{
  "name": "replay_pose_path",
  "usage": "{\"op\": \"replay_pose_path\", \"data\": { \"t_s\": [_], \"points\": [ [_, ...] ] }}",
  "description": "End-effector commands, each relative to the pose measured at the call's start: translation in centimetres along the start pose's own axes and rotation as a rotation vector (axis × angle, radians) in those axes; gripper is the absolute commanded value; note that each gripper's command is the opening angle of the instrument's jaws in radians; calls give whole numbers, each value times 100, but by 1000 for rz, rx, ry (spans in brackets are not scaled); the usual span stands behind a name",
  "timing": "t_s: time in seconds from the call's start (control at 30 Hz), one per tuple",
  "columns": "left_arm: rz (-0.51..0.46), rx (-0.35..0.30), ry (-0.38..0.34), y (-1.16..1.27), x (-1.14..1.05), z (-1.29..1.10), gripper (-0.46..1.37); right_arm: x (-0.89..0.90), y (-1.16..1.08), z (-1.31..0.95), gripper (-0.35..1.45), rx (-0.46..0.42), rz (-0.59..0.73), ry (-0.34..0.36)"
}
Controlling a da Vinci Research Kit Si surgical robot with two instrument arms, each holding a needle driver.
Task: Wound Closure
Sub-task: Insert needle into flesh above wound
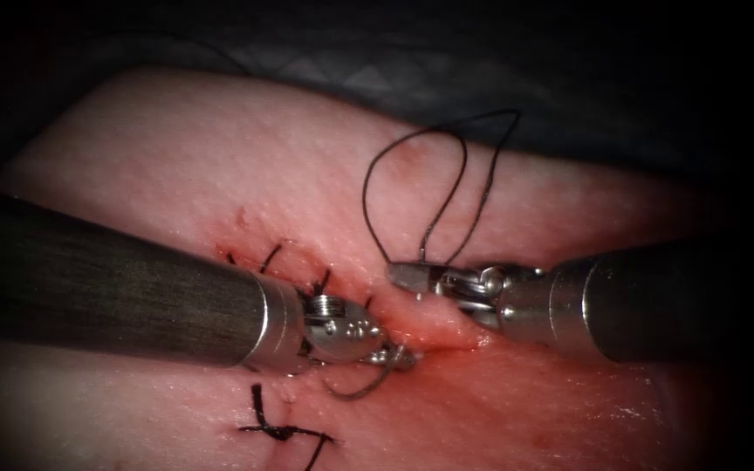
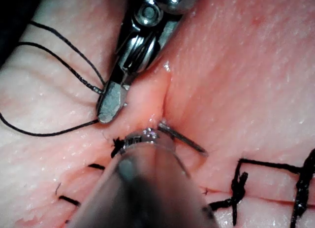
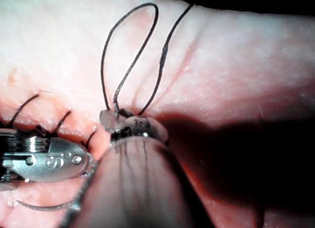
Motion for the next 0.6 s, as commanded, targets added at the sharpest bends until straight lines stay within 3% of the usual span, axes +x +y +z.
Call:
{"op": "replay_pose_path", "data": {
  "t_s": [0.03, 0.2, 0.37, 0.6],
  "points": [
    [0, -4, 1, 0, 0, 0, -35, 0, 1, 1, -35, -5, -6, -8],
    [-1, -4, 1, 0, 0, 0, -35, 1, 4, 3, -35, 0, -22, -48],
    [-1, -4, 1, 0, 0, 0, -35, 2, 5, 2, -35, -3, -31, -1],
    [4, -2, 3, -1, 2, -1, -35, 3, 4, 1, -35, -4, -23, 3]
  ]
}}
